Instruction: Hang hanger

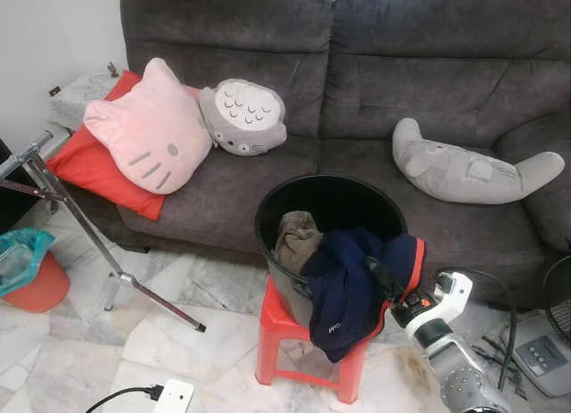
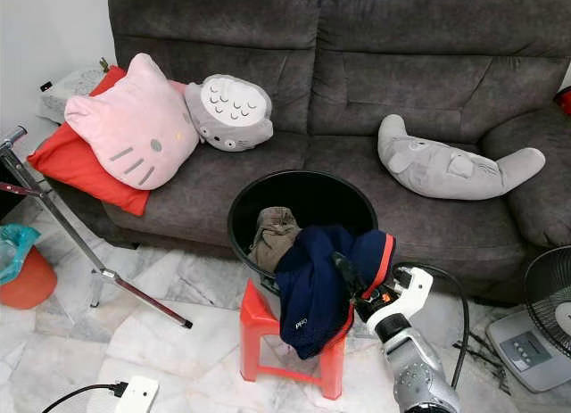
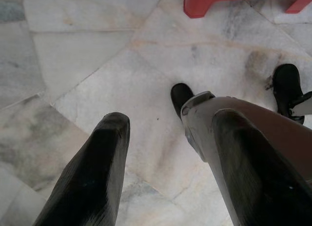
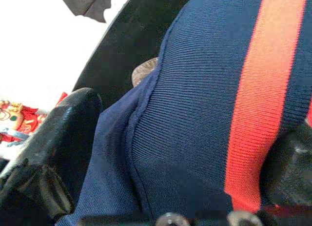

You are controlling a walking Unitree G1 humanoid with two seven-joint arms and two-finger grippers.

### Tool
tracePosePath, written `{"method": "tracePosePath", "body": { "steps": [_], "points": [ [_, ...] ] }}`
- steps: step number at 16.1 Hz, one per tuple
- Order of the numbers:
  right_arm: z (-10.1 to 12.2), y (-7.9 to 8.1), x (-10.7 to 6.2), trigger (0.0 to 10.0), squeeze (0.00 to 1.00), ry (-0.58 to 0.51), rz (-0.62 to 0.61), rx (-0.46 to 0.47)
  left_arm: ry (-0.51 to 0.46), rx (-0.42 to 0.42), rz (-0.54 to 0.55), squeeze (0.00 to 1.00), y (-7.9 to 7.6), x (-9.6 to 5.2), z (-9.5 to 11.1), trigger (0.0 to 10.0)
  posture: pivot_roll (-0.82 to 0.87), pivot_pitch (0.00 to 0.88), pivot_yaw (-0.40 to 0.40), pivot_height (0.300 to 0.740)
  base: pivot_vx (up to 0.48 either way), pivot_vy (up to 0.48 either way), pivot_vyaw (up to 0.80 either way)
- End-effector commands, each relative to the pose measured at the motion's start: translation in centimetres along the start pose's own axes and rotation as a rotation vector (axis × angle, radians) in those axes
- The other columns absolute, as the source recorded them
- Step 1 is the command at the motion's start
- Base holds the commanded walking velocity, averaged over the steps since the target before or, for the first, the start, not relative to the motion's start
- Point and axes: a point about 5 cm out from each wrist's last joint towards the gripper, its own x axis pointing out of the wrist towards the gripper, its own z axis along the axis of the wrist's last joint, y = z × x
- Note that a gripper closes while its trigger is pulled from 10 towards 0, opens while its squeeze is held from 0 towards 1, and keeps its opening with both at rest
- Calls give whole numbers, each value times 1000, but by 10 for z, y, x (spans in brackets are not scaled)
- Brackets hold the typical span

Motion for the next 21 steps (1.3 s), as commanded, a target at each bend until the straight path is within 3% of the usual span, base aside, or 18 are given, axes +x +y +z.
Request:
{"method": "tracePosePath", "body": {
  "steps": [1, 6, 12, 21],
  "points": [
    [1, 5, 5, 0, 0, -5, 19, -12, -6, -1, 10, 0, 4, 0, 3, 10000, -84, 0, 54, 740, 0, 0, 0],
    [-2, 11, 4, 0, 0, -19, 47, -11, -20, 1, -1, 0, -2, 1, 8, 10000, -86, 0, 54, 740, 0, 0, 0],
    [-10, 19, -3, 0, 0, -36, 58, 10, -13, -4, -10, 0, 3, -1, 1, 10000, -88, 0, 51, 740, 0, 0, 0],
    [-14, 19, -7, 0, 0, -32, 41, 22, -5, 5, -40, 0, -5, 0, 1, 10000, -85, 0, 49, 740, 0, 0, 0]
  ]
}}
